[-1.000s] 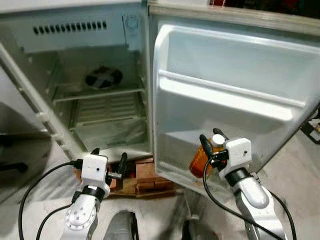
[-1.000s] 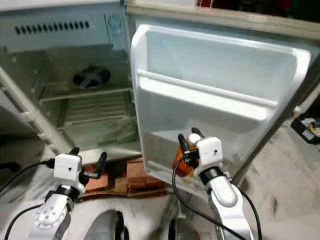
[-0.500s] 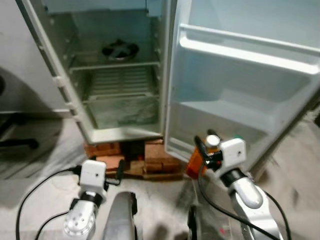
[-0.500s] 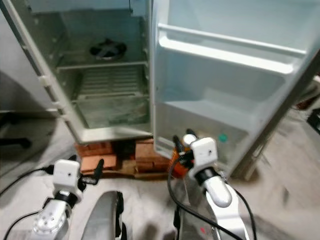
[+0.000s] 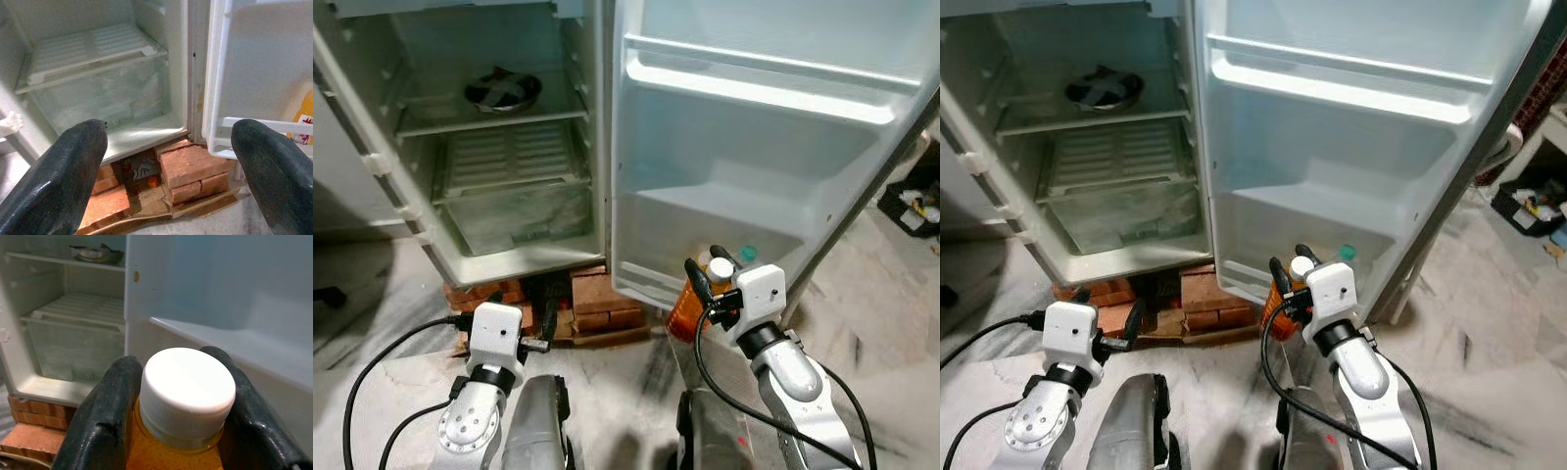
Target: Restocking fridge
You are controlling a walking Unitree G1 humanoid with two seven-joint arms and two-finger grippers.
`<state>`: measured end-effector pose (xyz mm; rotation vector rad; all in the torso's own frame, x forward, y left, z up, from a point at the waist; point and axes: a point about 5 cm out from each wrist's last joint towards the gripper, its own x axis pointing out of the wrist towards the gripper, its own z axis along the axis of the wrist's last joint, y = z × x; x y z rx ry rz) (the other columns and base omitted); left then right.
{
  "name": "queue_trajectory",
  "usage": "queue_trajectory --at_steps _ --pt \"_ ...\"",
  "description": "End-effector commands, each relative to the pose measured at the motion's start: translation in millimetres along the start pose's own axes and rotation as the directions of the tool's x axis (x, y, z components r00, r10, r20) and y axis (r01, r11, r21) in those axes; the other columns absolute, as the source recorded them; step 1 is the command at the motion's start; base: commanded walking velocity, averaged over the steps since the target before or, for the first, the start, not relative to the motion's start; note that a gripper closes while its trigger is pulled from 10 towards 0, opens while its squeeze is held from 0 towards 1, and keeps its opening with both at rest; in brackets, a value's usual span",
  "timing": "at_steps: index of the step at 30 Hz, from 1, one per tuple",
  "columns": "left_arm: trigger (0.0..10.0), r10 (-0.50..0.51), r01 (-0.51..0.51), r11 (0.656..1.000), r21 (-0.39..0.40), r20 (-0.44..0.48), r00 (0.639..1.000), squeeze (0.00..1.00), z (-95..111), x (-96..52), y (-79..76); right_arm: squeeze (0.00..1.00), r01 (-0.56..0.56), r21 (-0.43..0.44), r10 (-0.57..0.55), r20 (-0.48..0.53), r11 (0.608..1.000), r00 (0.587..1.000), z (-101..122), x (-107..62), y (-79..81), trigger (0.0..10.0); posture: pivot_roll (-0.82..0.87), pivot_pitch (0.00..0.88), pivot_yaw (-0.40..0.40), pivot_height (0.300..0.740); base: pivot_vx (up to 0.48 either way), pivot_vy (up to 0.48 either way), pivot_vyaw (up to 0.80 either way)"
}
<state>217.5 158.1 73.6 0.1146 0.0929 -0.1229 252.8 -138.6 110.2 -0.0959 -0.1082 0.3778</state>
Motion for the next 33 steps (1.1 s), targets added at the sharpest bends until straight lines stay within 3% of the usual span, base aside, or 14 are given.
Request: queue_trajectory --at_steps 1,12,33 --pt "10.0 0.000 0.000 1.000 0.015 -0.011 1.000 0.00 -0.4 -0.7 1.2 0.00 -0.009 -0.016 0.009 0.025 1.000 1.000 4.9 2.4 -0.3 10.0 -0.01 0.108 -0.003 0.592 0.000 0.000 0.00" --pt "10.0 -0.006 0.006 0.999 0.032 -0.019 1.000 0.00 -1.6 -1.3 4.5 0.00 -0.015 -0.012 0.015 0.026 1.000 1.000 3.9 2.7 1.8 10.0 0.00 0.106 -0.001 0.517 0.000 0.000 0.00" --pt "10.0 -0.001 0.002 0.998 0.061 -0.026 1.000 0.00 -0.6 -5.7 10.5 0.00 -0.009 -0.005 0.010 0.026 1.000 1.000 1.4 7.2 3.8 10.0 0.02 0.126 0.007 0.517 0.000 0.000 0.00"
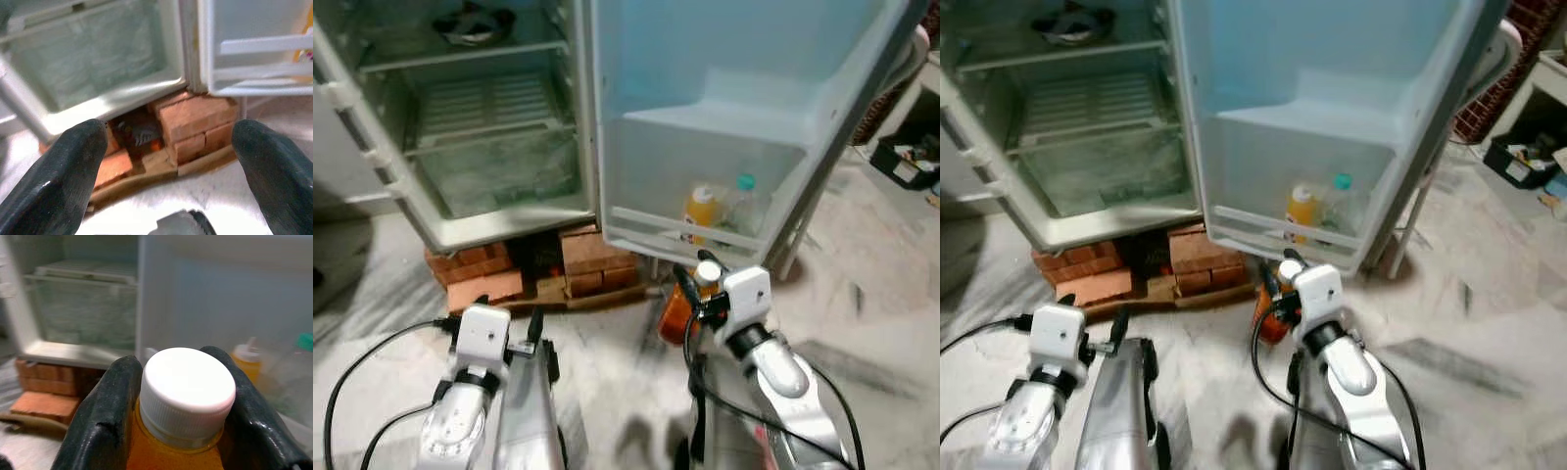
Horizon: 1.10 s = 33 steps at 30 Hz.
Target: Restocking fridge
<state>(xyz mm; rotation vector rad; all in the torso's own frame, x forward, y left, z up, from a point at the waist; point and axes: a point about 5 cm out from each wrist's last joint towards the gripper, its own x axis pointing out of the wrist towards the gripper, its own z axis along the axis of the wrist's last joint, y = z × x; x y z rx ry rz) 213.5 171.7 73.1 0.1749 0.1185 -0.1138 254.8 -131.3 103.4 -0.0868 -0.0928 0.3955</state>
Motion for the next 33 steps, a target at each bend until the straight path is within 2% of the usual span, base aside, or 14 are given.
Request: queue_trajectory --at_steps 1,9,17,19,27,33 --pt "10.0 -0.015 0.015 1.000 0.003 0.004 1.000 0.00 2.5 -0.4 -2.9 0.00 0.011 -0.019 -0.010 0.042 1.000 0.999 8.2 2.7 -3.4 10.0 0.02 0.129 0.009 0.517 0.000 0.000 0.00" --pt "10.0 -0.024 0.024 1.000 0.002 0.007 1.000 0.00 3.2 0.6 -3.1 0.00 0.005 -0.019 -0.003 0.056 1.000 0.998 9.9 3.2 -2.3 10.0 0.02 0.125 0.012 0.517 0.164 0.000 0.00" --pt "10.0 -0.029 0.029 1.000 -0.002 0.010 1.000 0.00 3.9 3.3 -4.6 0.00 -0.059 -0.061 0.064 0.079 0.996 0.995 14.4 6.9 2.3 10.0 0.02 0.128 0.007 0.517 0.270 0.000 0.00" --pt "10.0 -0.026 0.026 1.000 -0.004 0.010 1.000 0.00 3.9 3.6 -4.5 0.00 -0.082 -0.090 0.090 0.087 0.993 0.992 16.2 7.0 4.2 10.0 0.02 0.128 0.006 0.517 0.270 0.000 0.64" --pt "10.0 -0.023 0.023 1.000 -0.008 0.006 1.000 0.00 3.5 3.7 -5.4 0.00 -0.077 -0.071 0.083 0.092 0.995 0.992 16.7 8.2 4.3 10.0 0.02 0.129 0.005 0.517 0.159 0.000 0.74" --pt "10.0 -0.025 0.025 1.000 -0.008 -0.006 1.000 0.00 1.3 2.7 -6.0 0.00 -0.073 -0.063 0.078 0.093 0.995 0.993 16.1 8.0 4.2 10.0 0.02 0.128 0.004 0.517 0.000 0.000 0.00"
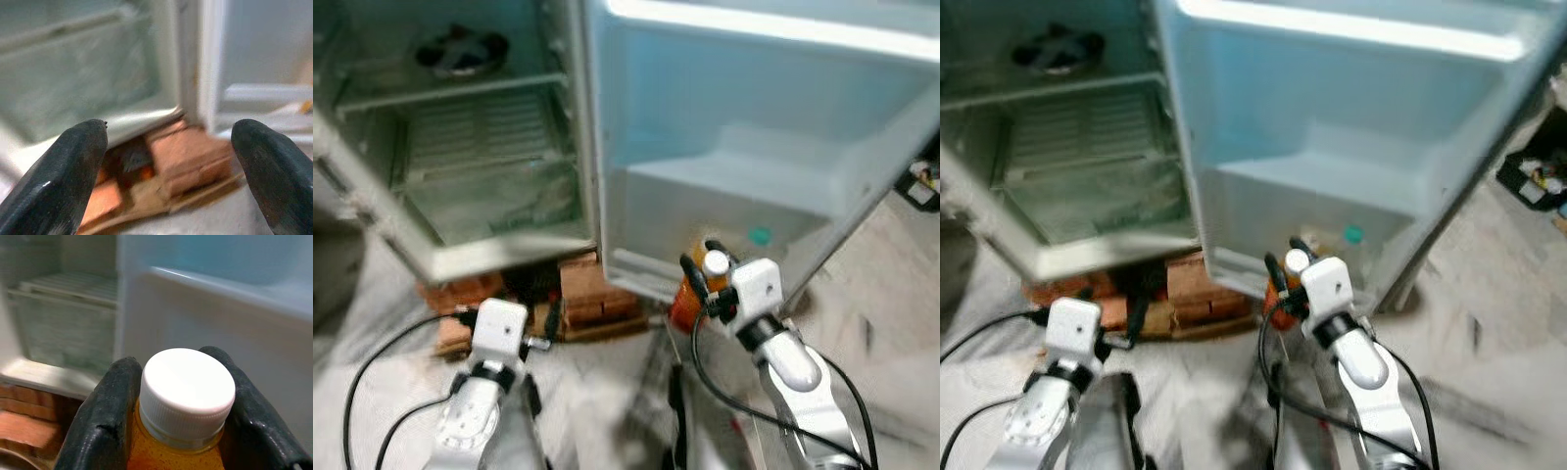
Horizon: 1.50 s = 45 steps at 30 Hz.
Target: Restocking fridge
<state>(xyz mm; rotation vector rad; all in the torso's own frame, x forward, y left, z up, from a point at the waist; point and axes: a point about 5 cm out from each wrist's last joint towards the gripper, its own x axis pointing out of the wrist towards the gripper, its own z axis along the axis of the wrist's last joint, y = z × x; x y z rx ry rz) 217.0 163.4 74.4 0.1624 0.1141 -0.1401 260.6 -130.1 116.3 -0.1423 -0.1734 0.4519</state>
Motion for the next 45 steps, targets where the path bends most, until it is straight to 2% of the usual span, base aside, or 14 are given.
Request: queue_trajectory --at_steps 1,8,11,17,22,25,29,30,31,34,35,40,43,45 --pt "10.0 0.001 -0.001 1.000 0.003 -0.014 1.000 0.00 -1.8 -1.6 1.3 0.00 -0.019 0.007 0.018 0.026 1.000 0.999 4.2 2.1 6.2 10.0 0.02 0.129 0.003 0.517 0.000 0.000 0.00" --pt "10.0 0.030 -0.030 0.999 0.032 -0.019 0.999 0.00 -1.3 -3.4 2.3 0.00 -0.043 -0.002 0.043 0.051 0.999 0.998 7.9 12.1 9.2 10.0 0.02 0.138 0.003 0.517 0.000 0.000 0.00" --pt "10.0 0.018 -0.017 0.999 0.043 -0.017 1.000 0.00 -1.2 -4.4 1.2 0.00 -0.036 -0.066 0.040 0.059 0.997 0.997 9.1 22.7 11.8 10.0 0.02 0.141 0.002 0.517 0.000 0.000 0.00" --pt "10.0 0.005 -0.005 0.999 0.038 -0.019 1.000 0.00 3.5 -7.1 0.2 0.00 0.010 -0.097 0.002 0.129 0.995 0.992 22.7 70.4 10.1 10.0 0.06 0.196 -0.009 0.517 0.000 0.000 0.00" --pt "10.0 0.009 -0.008 0.999 0.039 -0.020 1.000 0.00 5.0 -11.9 -0.4 0.00 0.035 -0.127 -0.015 0.153 0.991 0.988 28.0 85.2 9.3 10.0 0.07 0.215 -0.015 0.517 0.000 0.000 0.00" --pt "10.0 0.008 -0.007 0.999 0.038 -0.024 1.000 0.00 7.2 -14.1 -1.1 0.00 0.054 -0.187 -0.022 0.168 0.981 0.986 30.8 97.6 10.0 10.0 0.08 0.227 -0.018 0.517 0.000 0.000 0.00" --pt "10.0 0.012 -0.011 0.999 0.032 -0.029 1.000 0.00 9.2 -18.6 -1.8 0.00 0.072 -0.255 -0.025 0.184 0.964 0.983 31.9 103.4 7.5 10.0 0.10 0.250 -0.023 0.517 0.000 0.000 0.00" --pt "10.0 0.014 -0.013 0.999 0.031 -0.029 0.999 0.00 10.6 -21.4 -2.1 0.00 0.096 -0.302 -0.040 0.185 0.949 0.982 31.2 106.7 4.4 10.0 0.10 0.261 -0.023 0.517 0.000 0.000 0.00" --pt "10.0 0.014 -0.013 0.999 0.031 -0.029 0.999 0.00 10.6 -21.4 -2.1 0.00 0.096 -0.302 -0.040 0.185 0.949 0.982 31.2 106.7 4.4 10.0 0.10 0.261 -0.023 0.517 0.000 0.000 0.00" --pt "10.0 0.014 -0.012 0.999 0.034 -0.036 0.999 0.00 12.3 -27.6 -3.1 0.00 0.136 -0.386 -0.070 0.180 0.912 0.981 32.2 115.0 -2.7 10.0 0.11 0.280 -0.028 0.517 0.000 0.000 0.00" --pt "10.0 0.011 -0.010 1.000 0.030 -0.045 0.999 0.00 13.0 -32.3 -3.7 0.00 0.176 -0.404 -0.117 0.166 0.898 0.979 29.5 118.2 -9.1 10.0 0.13 0.290 -0.036 0.517 0.000 0.000 0.00" --pt "10.0 0.014 -0.013 1.000 0.027 -0.053 0.999 0.00 14.3 -37.5 -3.6 0.00 0.207 -0.419 -0.178 0.109 0.884 0.978 15.5 115.8 -16.5 10.0 0.15 0.305 -0.050 0.517 0.000 0.000 0.00" --pt "10.0 0.015 -0.013 1.000 0.028 -0.062 0.998 0.00 15.7 -41.6 -4.3 0.00 0.227 -0.474 -0.212 0.086 0.851 0.974 4.9 111.4 -20.4 10.0 0.17 0.317 -0.062 0.517 0.000 0.000 0.00" --pt "10.0 0.014 -0.012 1.000 0.028 -0.068 0.998 0.00 16.9 -44.6 -4.6 0.00 0.216 -0.459 -0.213 0.061 0.862 0.975 -1.3 108.9 -20.2 10.0 0.18 0.324 -0.064 0.517 0.000 0.000 0.00"
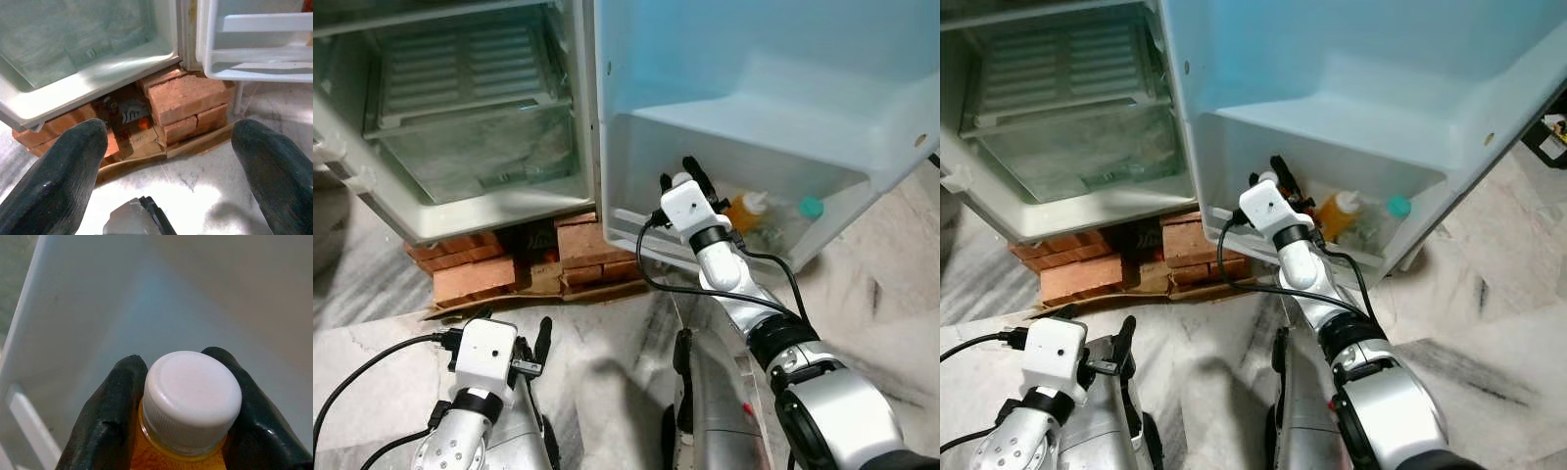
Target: Restocking fridge
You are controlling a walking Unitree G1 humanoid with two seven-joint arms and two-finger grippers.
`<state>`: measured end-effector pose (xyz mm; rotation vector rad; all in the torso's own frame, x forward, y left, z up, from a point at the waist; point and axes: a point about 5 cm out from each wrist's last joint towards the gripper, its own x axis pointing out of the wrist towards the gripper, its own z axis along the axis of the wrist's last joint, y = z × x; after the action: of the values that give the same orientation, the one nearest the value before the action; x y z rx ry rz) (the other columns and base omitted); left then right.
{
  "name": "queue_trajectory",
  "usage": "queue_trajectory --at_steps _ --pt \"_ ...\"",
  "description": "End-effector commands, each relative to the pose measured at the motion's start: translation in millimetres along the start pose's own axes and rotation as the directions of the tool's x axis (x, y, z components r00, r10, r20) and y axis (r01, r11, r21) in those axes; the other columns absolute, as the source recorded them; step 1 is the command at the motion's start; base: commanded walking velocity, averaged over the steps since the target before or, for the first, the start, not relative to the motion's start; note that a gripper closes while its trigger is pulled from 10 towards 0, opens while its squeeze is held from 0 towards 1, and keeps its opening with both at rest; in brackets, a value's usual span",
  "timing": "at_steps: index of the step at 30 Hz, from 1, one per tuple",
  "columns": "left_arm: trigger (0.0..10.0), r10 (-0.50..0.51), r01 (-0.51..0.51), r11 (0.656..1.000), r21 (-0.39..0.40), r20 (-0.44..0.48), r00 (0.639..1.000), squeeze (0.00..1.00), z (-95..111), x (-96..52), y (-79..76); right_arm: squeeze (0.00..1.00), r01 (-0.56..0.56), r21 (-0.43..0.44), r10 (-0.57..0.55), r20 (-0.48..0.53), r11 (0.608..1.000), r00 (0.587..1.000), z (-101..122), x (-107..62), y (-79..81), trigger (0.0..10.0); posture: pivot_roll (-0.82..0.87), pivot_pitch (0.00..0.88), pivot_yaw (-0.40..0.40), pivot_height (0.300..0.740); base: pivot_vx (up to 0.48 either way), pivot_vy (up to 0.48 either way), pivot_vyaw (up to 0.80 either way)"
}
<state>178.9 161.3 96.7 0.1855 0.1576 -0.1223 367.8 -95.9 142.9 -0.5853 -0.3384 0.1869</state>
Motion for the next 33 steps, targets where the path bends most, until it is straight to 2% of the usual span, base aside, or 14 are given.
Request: queue_trajectory --at_steps 1,5,8,9,10,11,26,33 --pt "10.0 -0.003 0.003 1.000 0.008 -0.024 1.000 0.00 -1.6 -5.7 -0.1 0.00 -0.002 0.025 0.003 -0.068 1.000 0.998 -12.8 -7.2 3.8 10.0 0.18 0.326 -0.061 0.517 0.000 0.000 0.00" --pt "10.0 -0.003 0.003 1.000 0.008 -0.028 1.000 0.00 -0.2 -6.4 0.2 0.00 0.008 0.110 0.012 -0.180 0.994 0.984 -27.4 -14.9 8.1 10.0 0.18 0.328 -0.054 0.517 0.000 0.000 0.00" --pt "10.0 -0.006 0.006 1.000 0.007 -0.031 0.999 0.00 -0.3 -6.0 0.1 0.00 0.010 0.144 0.022 -0.220 0.990 0.975 -33.8 -18.9 9.5 10.0 0.18 0.324 -0.049 0.517 0.000 0.000 0.00" --pt "10.0 -0.008 0.008 1.000 0.006 -0.035 0.999 0.00 -0.5 -5.7 0.1 0.90 0.022 0.168 0.017 -0.228 0.986 0.973 -35.6 -20.2 8.9 10.0 0.18 0.324 -0.046 0.517 0.000 0.000 0.00" --pt "10.0 -0.009 0.009 1.000 0.006 -0.038 0.999 0.00 -0.7 -5.6 0.2 0.90 0.031 0.186 0.013 -0.232 0.982 0.973 -36.6 -21.0 8.3 10.0 0.18 0.324 -0.046 0.517 0.000 0.000 0.00" --pt "10.0 -0.012 0.012 1.000 0.004 -0.041 0.999 0.00 -1.1 -4.8 0.3 1.00 0.034 0.178 0.008 -0.229 0.983 0.973 -37.1 -21.2 7.1 10.0 0.17 0.321 -0.045 0.517 0.000 0.000 0.00" --pt "10.0 -0.016 0.016 1.000 -0.004 -0.054 0.998 0.00 -4.8 9.5 1.9 1.00 0.068 0.192 -0.021 -0.236 0.979 0.972 -40.6 -17.7 -11.4 10.0 0.15 0.284 -0.039 0.517 0.000 0.000 0.00" --pt "10.0 -0.012 0.013 1.000 0.023 -0.042 0.999 0.00 -9.9 21.0 2.2 1.00 0.072 0.264 -0.029 -0.160 0.962 0.987 -27.0 -8.1 -17.8 10.0 0.13 0.217 -0.047 0.517 0.000 0.000 0.00"
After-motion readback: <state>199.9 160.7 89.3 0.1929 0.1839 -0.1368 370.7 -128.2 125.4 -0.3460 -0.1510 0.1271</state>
